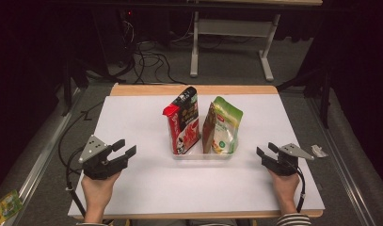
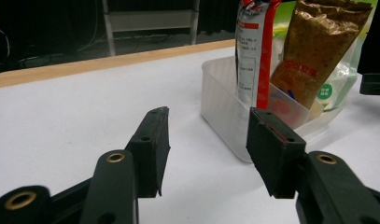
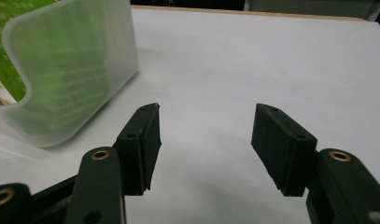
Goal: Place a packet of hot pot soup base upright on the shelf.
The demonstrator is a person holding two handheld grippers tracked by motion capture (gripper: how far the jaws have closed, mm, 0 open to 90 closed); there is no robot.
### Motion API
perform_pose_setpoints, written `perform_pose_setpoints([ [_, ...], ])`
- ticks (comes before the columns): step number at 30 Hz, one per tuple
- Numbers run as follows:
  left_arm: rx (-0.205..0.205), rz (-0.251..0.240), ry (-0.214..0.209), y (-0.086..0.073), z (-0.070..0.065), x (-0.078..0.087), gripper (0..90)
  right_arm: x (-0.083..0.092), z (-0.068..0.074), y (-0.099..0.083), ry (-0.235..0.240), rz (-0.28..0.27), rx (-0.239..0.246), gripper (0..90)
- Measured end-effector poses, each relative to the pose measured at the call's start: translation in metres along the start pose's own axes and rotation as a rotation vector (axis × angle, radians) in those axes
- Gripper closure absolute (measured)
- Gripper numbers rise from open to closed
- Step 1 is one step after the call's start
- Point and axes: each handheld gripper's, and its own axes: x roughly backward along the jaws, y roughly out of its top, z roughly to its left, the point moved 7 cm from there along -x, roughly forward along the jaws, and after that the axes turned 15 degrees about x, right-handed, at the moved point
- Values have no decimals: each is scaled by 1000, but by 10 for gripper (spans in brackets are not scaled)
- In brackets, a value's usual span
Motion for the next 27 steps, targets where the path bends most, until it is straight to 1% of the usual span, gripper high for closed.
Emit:
perform_pose_setpoints([
  [6, -6, 21, 3, -5, -1, -3, 494, 0, 0, 0, -3, -2, 1, 423],
  [21, -13, 35, -11, -18, -8, -8, 490, 0, 0, 0, -4, -10, -1, 423],
  [27, -18, 36, -9, -24, -9, -11, 491, 1, 0, 0, -4, -9, -4, 423],
])
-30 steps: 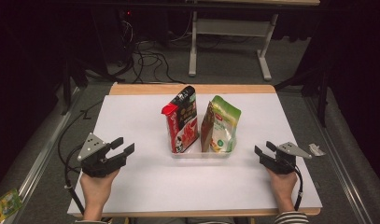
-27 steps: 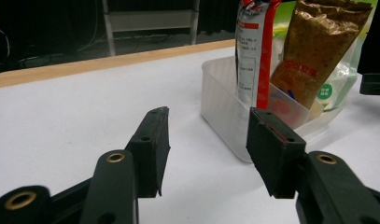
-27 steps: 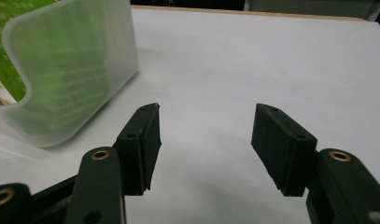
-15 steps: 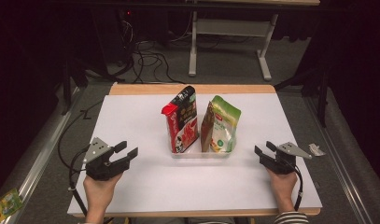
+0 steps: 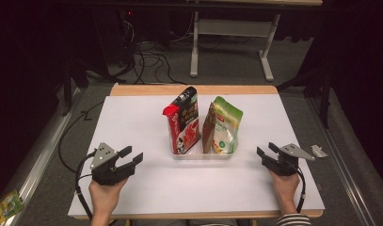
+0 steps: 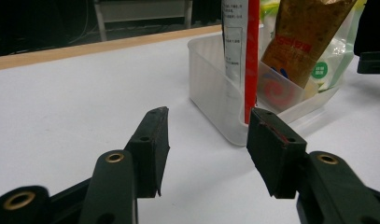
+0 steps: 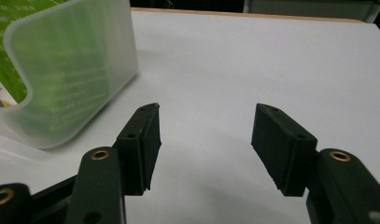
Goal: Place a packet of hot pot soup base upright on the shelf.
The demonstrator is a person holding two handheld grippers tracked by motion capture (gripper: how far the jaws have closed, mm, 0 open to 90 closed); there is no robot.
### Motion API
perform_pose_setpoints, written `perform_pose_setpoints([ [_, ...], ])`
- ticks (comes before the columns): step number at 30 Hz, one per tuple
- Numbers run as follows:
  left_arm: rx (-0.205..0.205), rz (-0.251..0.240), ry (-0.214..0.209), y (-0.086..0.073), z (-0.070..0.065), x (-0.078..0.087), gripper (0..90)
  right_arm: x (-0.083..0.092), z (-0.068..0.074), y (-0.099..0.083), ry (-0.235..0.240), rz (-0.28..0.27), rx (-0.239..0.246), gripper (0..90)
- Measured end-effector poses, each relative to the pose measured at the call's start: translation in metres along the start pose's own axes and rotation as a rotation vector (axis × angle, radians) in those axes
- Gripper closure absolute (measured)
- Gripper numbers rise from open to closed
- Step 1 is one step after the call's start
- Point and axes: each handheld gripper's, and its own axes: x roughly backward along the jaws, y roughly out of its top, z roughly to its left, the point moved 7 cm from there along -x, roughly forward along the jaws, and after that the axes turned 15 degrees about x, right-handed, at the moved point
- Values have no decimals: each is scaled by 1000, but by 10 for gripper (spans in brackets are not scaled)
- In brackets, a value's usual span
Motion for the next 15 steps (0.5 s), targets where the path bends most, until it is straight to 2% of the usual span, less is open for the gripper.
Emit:
perform_pose_setpoints([
  [8, 11, 17, -4, -8, 0, -5, 491, 0, 0, 0, 0, -2, 6, 423],
  [15, 11, 26, 13, -11, 5, -13, 491, 0, 0, 0, -1, -1, 4, 423],
])
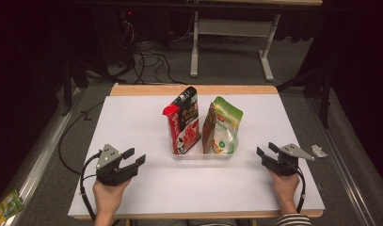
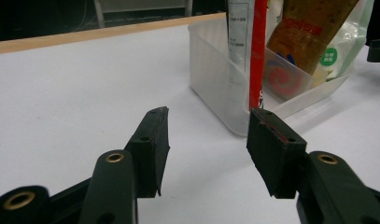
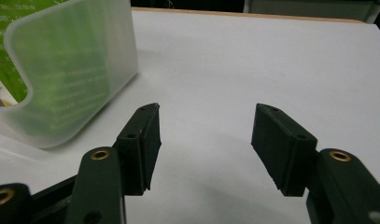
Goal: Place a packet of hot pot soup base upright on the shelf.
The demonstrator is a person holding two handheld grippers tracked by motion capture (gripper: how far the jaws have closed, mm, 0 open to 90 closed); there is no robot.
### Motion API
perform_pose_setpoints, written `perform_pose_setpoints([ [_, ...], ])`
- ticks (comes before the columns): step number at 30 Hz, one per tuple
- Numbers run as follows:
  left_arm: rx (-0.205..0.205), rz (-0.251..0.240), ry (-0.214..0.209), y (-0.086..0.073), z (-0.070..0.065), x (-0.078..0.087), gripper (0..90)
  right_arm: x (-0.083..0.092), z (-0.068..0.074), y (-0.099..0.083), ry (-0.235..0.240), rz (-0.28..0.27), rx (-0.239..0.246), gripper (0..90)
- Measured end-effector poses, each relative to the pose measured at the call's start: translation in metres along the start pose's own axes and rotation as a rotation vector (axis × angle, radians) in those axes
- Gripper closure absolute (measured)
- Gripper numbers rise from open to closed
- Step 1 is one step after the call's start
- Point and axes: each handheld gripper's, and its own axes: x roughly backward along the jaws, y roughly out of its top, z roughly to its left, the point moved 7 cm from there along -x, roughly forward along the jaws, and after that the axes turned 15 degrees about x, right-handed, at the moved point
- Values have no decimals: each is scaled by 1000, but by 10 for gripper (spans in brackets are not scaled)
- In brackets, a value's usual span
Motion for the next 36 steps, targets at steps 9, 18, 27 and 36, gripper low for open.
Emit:
perform_pose_setpoints([
  [9, -3, 7, 16, -2, 5, -11, 489, 0, 0, 0, 0, 0, -2, 422],
  [18, -5, 20, 49, -4, 15, -24, 481, 0, 0, 0, 2, 0, -3, 422],
  [27, 9, 17, 67, -2, 22, -36, 480, 0, 0, 0, 2, 0, -3, 422],
  [36, 23, 26, 82, -6, 28, -48, 475, 0, 0, 0, 3, -2, 2, 422],
])
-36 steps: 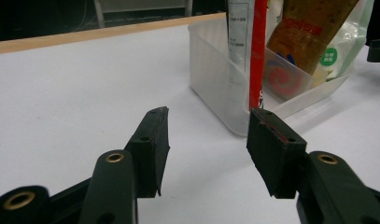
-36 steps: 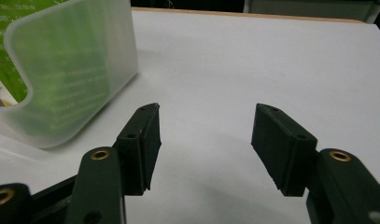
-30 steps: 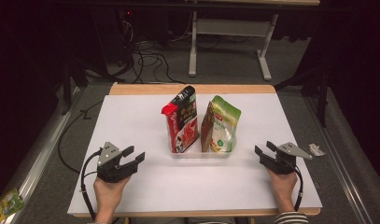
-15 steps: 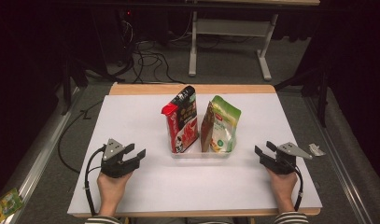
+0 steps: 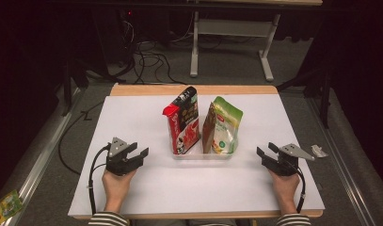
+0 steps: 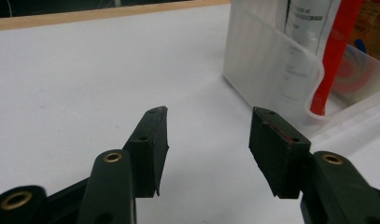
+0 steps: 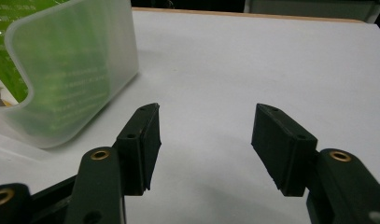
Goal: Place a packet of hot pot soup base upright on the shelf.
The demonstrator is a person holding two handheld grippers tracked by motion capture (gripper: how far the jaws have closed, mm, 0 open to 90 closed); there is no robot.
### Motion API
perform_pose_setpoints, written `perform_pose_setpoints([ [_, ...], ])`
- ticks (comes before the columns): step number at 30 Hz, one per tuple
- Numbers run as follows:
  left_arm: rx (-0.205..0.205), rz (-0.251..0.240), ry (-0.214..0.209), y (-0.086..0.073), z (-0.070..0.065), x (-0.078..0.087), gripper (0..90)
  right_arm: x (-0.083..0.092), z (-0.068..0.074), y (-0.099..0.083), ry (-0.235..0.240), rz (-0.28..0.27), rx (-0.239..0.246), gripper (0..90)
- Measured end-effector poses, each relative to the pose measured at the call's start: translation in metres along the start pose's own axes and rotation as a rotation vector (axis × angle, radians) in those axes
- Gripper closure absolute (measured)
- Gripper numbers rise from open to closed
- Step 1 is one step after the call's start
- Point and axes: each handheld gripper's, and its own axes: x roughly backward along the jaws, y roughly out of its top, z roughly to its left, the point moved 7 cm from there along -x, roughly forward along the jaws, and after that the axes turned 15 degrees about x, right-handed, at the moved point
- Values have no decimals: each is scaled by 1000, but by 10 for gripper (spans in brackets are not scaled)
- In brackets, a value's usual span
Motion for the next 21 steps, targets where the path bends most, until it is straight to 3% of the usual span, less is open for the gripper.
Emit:
perform_pose_setpoints([
  [21, 19, 17, 14, -5, 8, -19, 472, 0, 0, 0, 1, 1, -4, 421],
])
